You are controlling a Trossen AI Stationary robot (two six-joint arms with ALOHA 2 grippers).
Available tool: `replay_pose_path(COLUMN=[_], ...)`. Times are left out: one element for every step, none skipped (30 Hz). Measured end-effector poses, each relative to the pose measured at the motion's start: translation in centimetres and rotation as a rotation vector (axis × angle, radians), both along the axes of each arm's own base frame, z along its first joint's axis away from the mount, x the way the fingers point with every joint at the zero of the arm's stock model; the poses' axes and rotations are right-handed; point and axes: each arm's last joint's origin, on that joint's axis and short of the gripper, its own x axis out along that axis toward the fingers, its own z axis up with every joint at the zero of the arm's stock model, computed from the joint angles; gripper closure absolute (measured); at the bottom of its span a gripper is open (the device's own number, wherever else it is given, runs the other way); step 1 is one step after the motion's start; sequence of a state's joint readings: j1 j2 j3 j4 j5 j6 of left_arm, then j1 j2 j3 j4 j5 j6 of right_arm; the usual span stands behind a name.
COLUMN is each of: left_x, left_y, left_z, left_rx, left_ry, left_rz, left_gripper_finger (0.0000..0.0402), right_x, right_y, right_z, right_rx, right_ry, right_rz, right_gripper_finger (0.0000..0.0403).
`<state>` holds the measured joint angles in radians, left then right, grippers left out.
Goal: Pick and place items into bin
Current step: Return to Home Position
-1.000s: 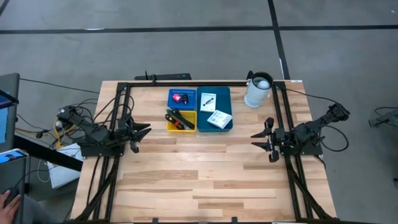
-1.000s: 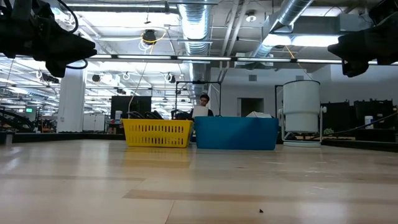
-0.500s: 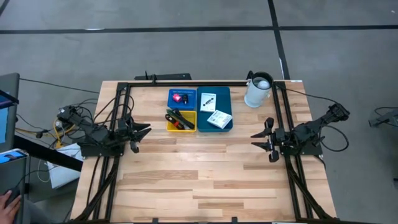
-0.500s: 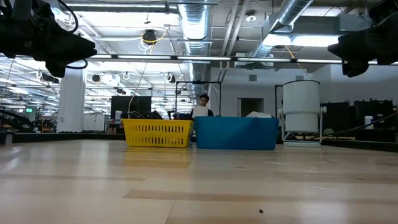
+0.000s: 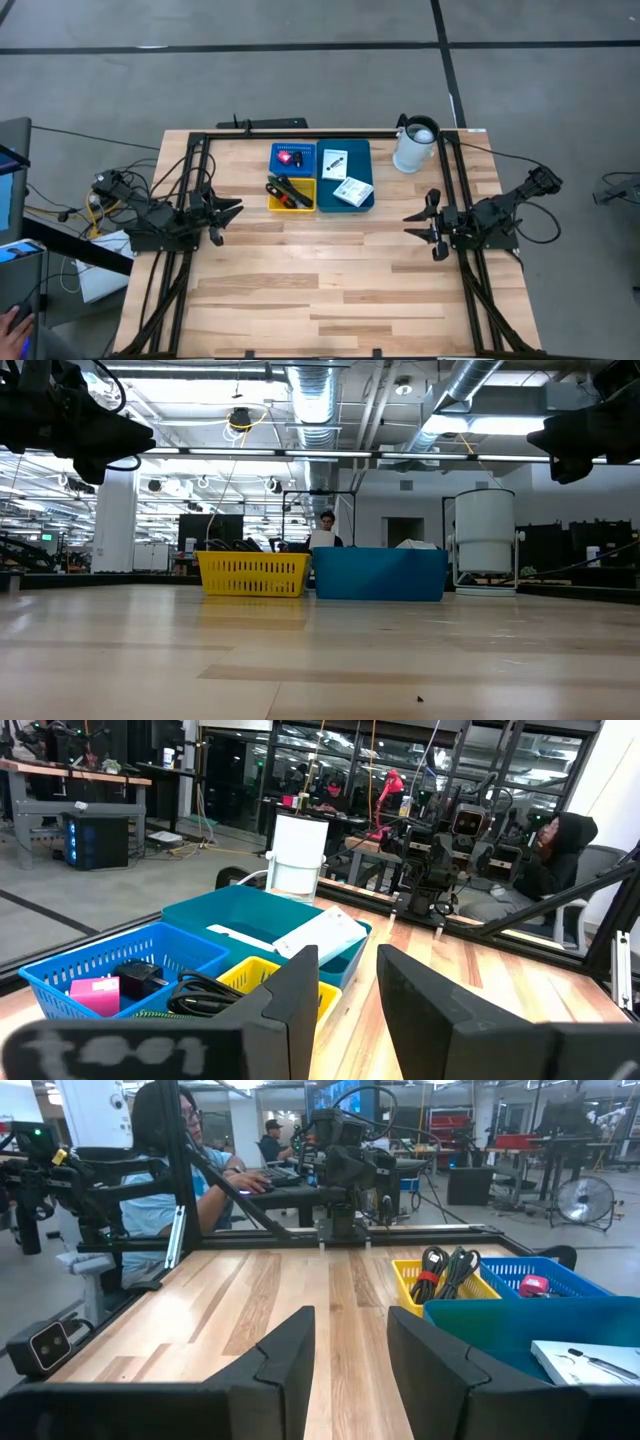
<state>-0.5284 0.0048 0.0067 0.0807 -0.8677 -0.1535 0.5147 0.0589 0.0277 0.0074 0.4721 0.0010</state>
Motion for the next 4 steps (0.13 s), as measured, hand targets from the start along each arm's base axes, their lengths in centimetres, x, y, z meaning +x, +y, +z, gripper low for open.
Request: replay_pose_path(left_x=[0.00, 0.00, 0.00, 0.00], left_y=[0.00, 0.00, 0.00, 0.00], left_z=[0.00, 0.00, 0.00, 0.00], left_rx=[0.000, 0.000, 0.000, 0.000], left_ry=[0.000, 0.000, 0.000, 0.000], left_rz=[0.000, 0.000, 0.000, 0.000], left_gripper_finger=[0.0307, 0.0307, 0.0307, 0.0307], right_x=[0.00, 0.00, 0.00, 0.00], right_y=[0.00, 0.00, 0.00, 0.00], right_z=[0.00, 0.00, 0.00, 0.00], right_rx=[0.000, 0.000, 0.000, 0.000], right_ry=[0.000, 0.000, 0.000, 0.000], right_rz=[0.000, 0.001, 0.000, 0.001], right_gripper_finger=[0.0282, 0.0282, 0.0282, 0.0282])
